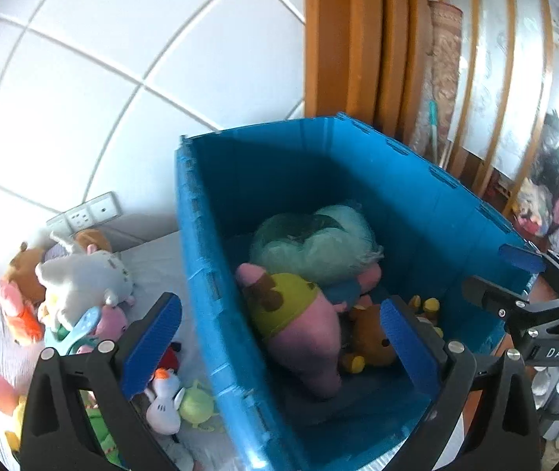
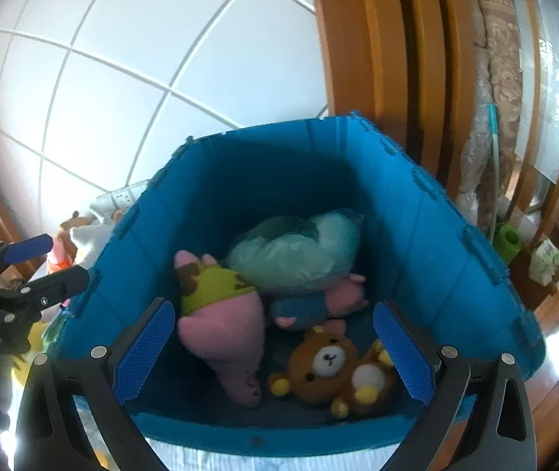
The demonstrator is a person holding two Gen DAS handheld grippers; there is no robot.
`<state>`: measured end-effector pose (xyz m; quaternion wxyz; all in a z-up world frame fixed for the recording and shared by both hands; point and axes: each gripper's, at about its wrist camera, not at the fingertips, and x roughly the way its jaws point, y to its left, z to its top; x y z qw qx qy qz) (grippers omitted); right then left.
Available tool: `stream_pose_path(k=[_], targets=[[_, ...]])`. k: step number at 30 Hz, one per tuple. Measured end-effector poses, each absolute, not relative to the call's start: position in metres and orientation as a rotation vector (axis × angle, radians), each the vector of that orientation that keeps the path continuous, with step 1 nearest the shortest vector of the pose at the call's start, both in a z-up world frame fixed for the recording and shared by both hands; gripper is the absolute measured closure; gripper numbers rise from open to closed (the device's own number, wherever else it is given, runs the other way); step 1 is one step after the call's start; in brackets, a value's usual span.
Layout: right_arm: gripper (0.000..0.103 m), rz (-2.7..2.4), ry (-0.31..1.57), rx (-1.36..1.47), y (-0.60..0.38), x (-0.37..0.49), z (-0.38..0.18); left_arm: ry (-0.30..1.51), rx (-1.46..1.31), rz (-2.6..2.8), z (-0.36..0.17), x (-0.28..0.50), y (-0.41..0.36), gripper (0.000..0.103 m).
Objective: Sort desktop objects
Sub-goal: 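Raise both tools out of the crate toward the toy pile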
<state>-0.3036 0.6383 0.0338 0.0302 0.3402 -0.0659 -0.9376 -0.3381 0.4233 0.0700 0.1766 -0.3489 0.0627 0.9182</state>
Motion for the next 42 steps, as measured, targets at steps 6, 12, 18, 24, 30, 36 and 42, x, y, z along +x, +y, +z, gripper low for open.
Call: stream_pose_path(k=[6, 12, 18, 24, 30, 36, 42], targets=[[0.0, -2.899, -0.155, 1.033, 0.609, -0.296, 0.036, 0.13, -1.009, 2.67, 0.062, -0.322, 0.38, 0.0], [0.0, -2.9, -0.102, 1.0, 0.574, -0.287, 0.041, 0.091, -1.031, 2.763, 0.051, -0.305, 0.331, 0.0], [0.0, -2.877, -0.068, 0.9, 0.52, -0.275, 0.049, 0.038, -1.064, 2.838, 0.031, -0.283, 0.277, 0.0], [0.0, -2.853, -0.016, 0.828, 0.455, -0.264, 0.054, -0.054, -1.139, 2.909, 0.006, -0.265, 0.198, 0.0], [0.0, -2.714, -0.034, 0.81, 0.364, -0.255, 0.04, -0.107, -1.238, 3.001, -0.021, -0.241, 0.099, 0.0], [0.0, -2.609, -0.043, 0.885, 0.271, -0.254, 0.009, -0.095, -1.34, 3.038, -0.049, -0.219, 0.008, 0.0], [0.0, -2.52, -0.071, 0.935, 0.199, -0.246, -0.021, -0.138, -1.412, 3.046, -0.07, -0.2, -0.055, 0.0]])
